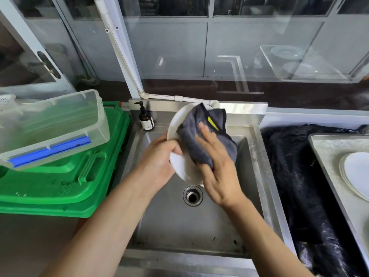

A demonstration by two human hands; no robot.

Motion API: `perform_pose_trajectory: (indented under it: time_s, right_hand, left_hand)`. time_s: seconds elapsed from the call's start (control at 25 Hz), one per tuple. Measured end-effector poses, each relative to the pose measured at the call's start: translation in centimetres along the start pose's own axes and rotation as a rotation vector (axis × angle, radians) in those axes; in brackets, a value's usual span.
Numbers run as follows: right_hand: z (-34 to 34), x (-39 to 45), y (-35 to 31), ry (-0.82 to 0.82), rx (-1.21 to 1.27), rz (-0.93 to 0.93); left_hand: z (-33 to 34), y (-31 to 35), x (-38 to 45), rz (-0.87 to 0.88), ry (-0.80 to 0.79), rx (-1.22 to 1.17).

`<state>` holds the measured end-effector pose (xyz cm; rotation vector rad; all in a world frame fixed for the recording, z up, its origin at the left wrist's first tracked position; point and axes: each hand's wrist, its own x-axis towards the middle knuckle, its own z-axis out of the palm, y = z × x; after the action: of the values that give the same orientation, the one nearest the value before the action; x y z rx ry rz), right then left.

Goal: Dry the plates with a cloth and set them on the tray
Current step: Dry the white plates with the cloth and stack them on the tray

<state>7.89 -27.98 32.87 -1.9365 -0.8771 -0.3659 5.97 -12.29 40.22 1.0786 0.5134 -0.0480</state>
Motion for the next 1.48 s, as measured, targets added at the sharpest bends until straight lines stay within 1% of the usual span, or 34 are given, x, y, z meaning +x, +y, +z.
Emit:
perform_pose_trajectory:
  time_s: [0.08,0.12,0.24,0.28,0.32,0.4,0.44,0.48,0.52,0.6,0.64,0.68,0.72,0.76,0.8,0.84,0.92,0.96,1.0,1.04,1.12,1.2,1.28,1.32,1.4,1.48]
  right_hand:
    - [1.1,-2.8,-0.1,-0.026,0.035,-0.005]
    - [1.2,-3.2,0.0,-0.004,0.053,0.039]
    - [1.0,-0.7,0.6,0.116,0.139,0.349]
    - [0.7,0.1,0.4,0.122,0.140,0.376]
    - [0.6,0.1,0.2,0.104,0.100,0.305]
    - [0.8,-1.7,0.3,0.000,0.015,0.061]
    - [0.8,-3.0,0.3,-0.034,0.004,0.017]
    - [0.9,-3.9,0.3,-0.015,0.020,0.052]
    - [1.0,-4.3,0.5,0.051,0.054,0.141]
    - [1.0,-3.0,0.8,0.241,0.211,0.475]
    - [0.6,-1.4,1.0,0.307,0.282,0.611]
    - [0.1,-0.1,1.5,0.352,0.325,0.697]
    - [-0.5,1.1,1.8,0.374,0.332,0.742]
    - [-1.1,2.3,1.7,0.376,0.312,0.738]
    - [-1.5,3.3,1.3,0.355,0.269,0.667]
    - [-1.6,3.9,0.6,0.306,0.198,0.535]
    - [-0.6,4.5,-1.0,0.121,0.010,0.145]
    - [0.1,4.6,-1.7,0.027,-0.050,-0.011]
    - [0.4,4.7,-1.9,-0.020,-0.076,-0.089]
    - [0.3,5.0,-1.7,-0.014,-0.066,-0.089]
    - [-0.3,5.1,-0.4,0.101,0.003,0.039]
    - [-1.4,4.7,0.9,0.252,0.093,0.306]
    - [-2.2,3.9,1.9,0.333,0.196,0.563]
    - [-2.1,3.1,2.2,0.363,0.233,0.645]
    - [-1.2,1.1,2.1,0.415,0.304,0.753]
    - [0.1,-0.9,1.0,0.442,0.371,0.793]
  left_hand:
    - [-0.6,0.8,0.5,-0.010,0.033,-0.017]
    - [-0.8,0.9,0.5,-0.026,0.033,-0.007]
    - [-0.6,0.2,0.0,-0.075,-0.026,0.054]
    - [-0.4,0.1,-0.1,-0.076,-0.036,0.055]
    - [-0.2,0.2,-0.1,-0.064,-0.030,0.047]
    - [-0.2,0.9,0.5,-0.008,0.007,0.004]
    - [-0.4,1.3,0.9,0.012,0.026,0.000]
    - [-0.6,1.6,0.9,0.015,0.033,0.029]
    - [-0.6,1.6,0.9,0.009,0.023,0.065]
    - [-0.5,1.0,0.2,-0.009,-0.025,0.126]
    - [-0.5,0.6,-0.1,-0.025,-0.041,0.140]
    - [-0.4,0.3,-0.3,-0.036,-0.060,0.155]
    - [-0.4,0.0,-0.4,-0.045,-0.062,0.181]
    - [-0.4,-0.4,-0.5,-0.044,-0.070,0.211]
    - [-0.2,-0.7,-0.7,-0.039,-0.074,0.239]
    - [0.1,-1.0,-0.8,-0.025,-0.074,0.251]
    - [0.6,-1.4,-1.0,0.033,-0.067,0.220]
    - [0.6,-1.5,-0.9,0.053,-0.043,0.197]
    - [0.5,-1.8,-0.6,0.050,-0.036,0.169]
    - [0.2,-1.8,-0.5,0.035,-0.038,0.146]
    - [-0.4,-1.7,-0.7,-0.006,-0.069,0.127]
    - [-0.9,-1.5,-0.8,-0.051,-0.075,0.116]
    - [-1.0,-1.2,-0.7,-0.070,-0.060,0.069]
    - [-1.0,-0.9,-0.4,-0.070,-0.053,0.030]
    - [-1.1,-0.1,0.1,-0.058,-0.025,-0.044]
    - [-1.2,0.5,0.4,-0.033,-0.006,-0.096]
